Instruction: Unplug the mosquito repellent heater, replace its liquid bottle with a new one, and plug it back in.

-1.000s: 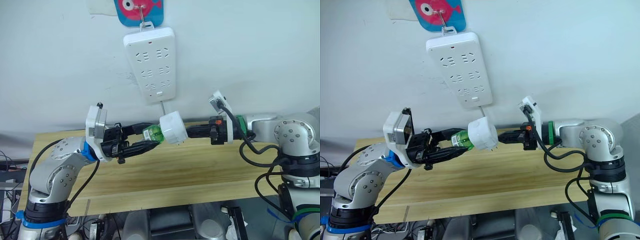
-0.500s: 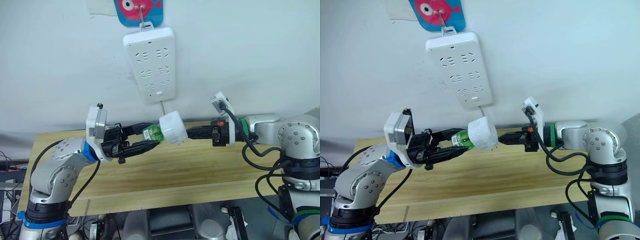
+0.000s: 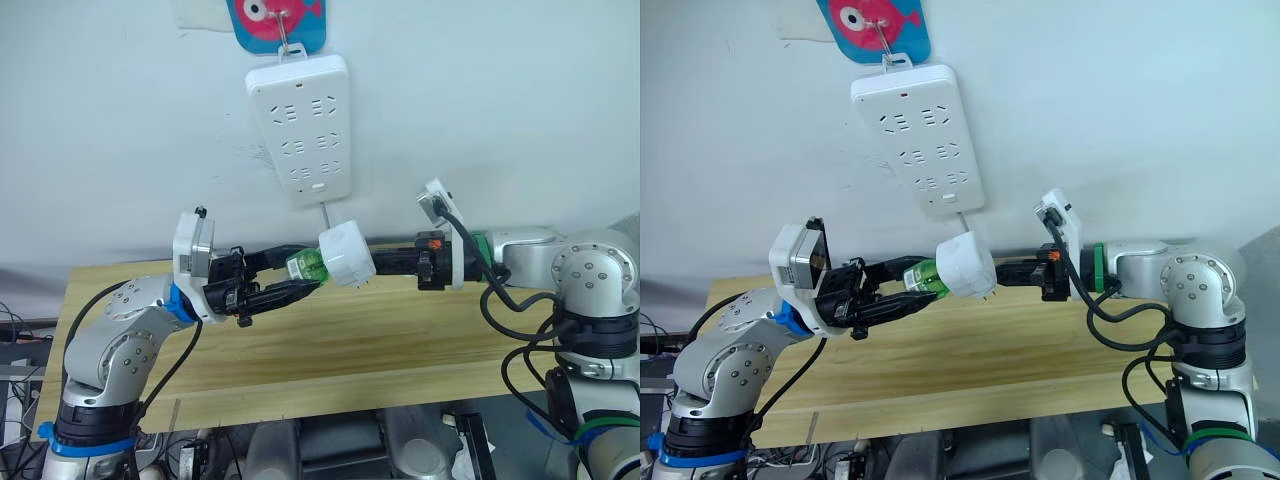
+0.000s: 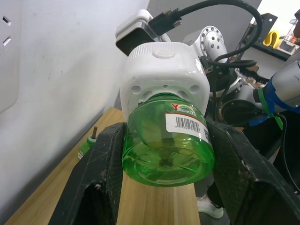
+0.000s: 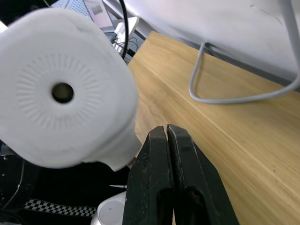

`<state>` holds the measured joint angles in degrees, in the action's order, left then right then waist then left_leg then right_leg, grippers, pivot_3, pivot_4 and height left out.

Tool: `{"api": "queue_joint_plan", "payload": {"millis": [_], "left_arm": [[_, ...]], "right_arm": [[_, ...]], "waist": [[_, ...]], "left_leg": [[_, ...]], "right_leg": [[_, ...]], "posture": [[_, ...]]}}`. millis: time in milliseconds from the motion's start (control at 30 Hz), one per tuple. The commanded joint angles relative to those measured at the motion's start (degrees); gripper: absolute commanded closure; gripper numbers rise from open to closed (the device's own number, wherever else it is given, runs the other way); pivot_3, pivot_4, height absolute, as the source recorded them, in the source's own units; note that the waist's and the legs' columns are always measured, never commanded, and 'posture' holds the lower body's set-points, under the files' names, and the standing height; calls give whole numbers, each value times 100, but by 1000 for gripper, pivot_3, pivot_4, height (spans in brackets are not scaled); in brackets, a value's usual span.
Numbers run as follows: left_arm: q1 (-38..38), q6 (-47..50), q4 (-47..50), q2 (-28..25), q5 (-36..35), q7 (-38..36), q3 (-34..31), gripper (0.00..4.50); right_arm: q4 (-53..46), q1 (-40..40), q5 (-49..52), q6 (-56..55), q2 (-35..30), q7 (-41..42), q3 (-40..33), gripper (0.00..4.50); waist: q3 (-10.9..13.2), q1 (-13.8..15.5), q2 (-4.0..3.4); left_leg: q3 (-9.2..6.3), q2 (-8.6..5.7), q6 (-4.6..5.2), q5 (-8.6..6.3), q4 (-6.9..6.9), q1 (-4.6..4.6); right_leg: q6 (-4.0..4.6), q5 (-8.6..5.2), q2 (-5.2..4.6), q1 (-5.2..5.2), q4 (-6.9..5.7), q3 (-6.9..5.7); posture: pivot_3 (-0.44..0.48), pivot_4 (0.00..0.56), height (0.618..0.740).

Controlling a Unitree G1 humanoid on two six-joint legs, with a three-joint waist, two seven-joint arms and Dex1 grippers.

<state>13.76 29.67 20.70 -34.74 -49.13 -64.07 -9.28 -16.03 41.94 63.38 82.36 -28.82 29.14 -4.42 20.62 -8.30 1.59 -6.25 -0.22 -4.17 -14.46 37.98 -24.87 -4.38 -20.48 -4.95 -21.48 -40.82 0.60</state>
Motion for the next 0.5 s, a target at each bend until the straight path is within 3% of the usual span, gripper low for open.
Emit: {"api": "queue_joint_plan", "payload": {"millis": [33,500], "left_arm": [[18,-58,116,33,-73,38,-3,2224],[17,-46,140,30,-100,74,-2,2224]], "right_arm": [[-200,108,179,9,48,-16,-69,4433],[-231,144,300,85,90,-107,-82,4433]], "waist": [[0,0,0],[0,0,0]], "left_leg": [[0,0,0,0,0,0],[0,0,0,0,0,0]], "right_leg": [[0,0,0,0,0,0],[0,0,0,0,0,0]], "posture": [[-217,310,740],[-215,307,740]]}}
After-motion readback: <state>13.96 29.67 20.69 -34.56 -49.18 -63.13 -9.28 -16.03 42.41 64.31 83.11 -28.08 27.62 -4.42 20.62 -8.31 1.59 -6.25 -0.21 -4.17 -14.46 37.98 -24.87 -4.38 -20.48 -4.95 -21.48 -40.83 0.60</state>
